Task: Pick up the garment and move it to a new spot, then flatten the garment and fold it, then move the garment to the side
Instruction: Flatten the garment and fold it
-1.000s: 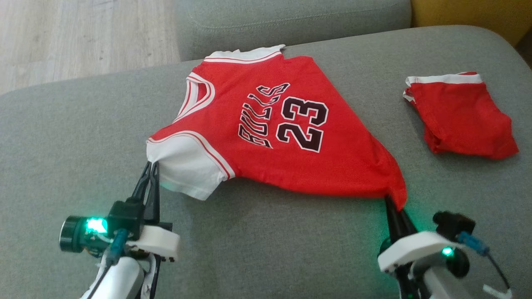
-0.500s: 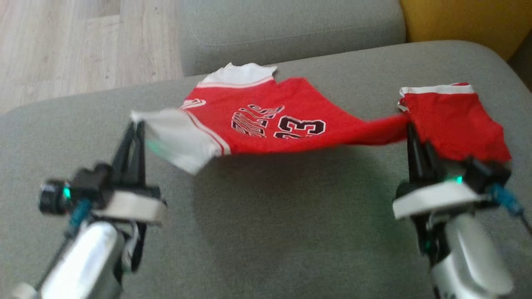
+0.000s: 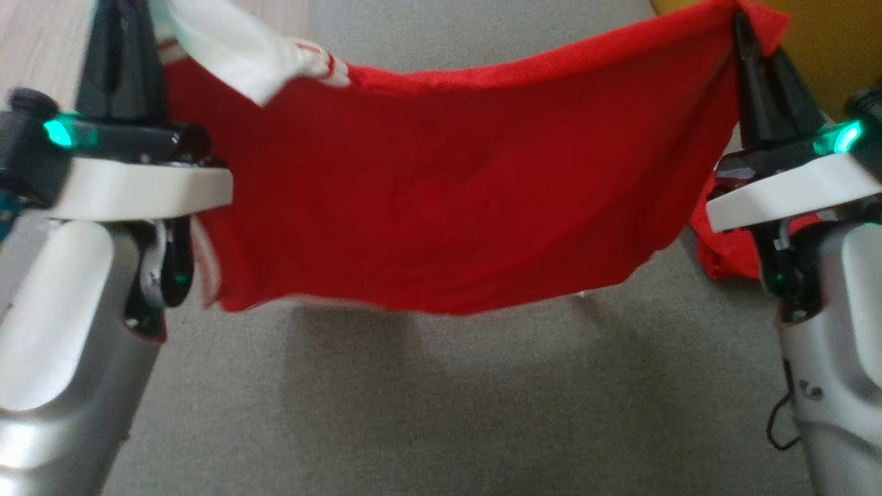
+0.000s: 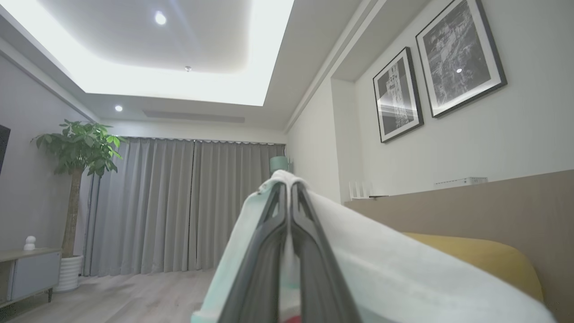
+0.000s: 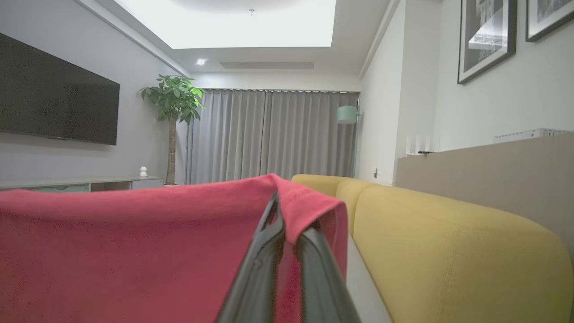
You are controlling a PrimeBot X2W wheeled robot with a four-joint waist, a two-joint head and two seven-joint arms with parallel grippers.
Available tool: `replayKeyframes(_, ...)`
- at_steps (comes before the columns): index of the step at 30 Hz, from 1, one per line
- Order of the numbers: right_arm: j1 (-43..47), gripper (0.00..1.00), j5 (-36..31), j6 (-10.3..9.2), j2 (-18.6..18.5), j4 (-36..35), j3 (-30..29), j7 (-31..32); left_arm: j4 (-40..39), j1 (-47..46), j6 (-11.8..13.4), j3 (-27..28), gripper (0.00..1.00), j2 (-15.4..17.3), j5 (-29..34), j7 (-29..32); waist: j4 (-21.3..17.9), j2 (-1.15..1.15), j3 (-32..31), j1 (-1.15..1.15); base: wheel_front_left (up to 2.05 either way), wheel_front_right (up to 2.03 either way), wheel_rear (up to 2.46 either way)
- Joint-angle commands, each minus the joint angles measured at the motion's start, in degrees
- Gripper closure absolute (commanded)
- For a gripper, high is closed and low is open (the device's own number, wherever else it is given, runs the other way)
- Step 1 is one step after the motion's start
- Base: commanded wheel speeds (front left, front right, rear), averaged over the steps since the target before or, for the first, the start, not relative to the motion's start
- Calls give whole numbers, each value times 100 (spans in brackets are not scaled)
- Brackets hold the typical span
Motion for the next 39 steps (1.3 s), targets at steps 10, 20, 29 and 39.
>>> replayKeyframes(10,-45,100,-48,-4,-212,-1455,-249,942,-1432,-293,367,635,100,855,23,916,-69,0,337,0,0,0,0)
replayKeyframes(20,-1578,100,227,-4,-343,-146,-142,1108,313,-1782,-410,336,100,889,-27,1195,-13,0,1550,0,0,0,0)
replayKeyframes(29,-4299,100,-54,-4,-532,2776,379,-232,2877,-4291,-879,156,100,282,370,322,197,0,2213,0,0,0,0)
replayKeyframes(39,-4411,100,-526,-4,-499,4569,597,-1320,4154,-4406,-1356,-243,100,-209,537,-560,393,0,2176,0,0,0,0)
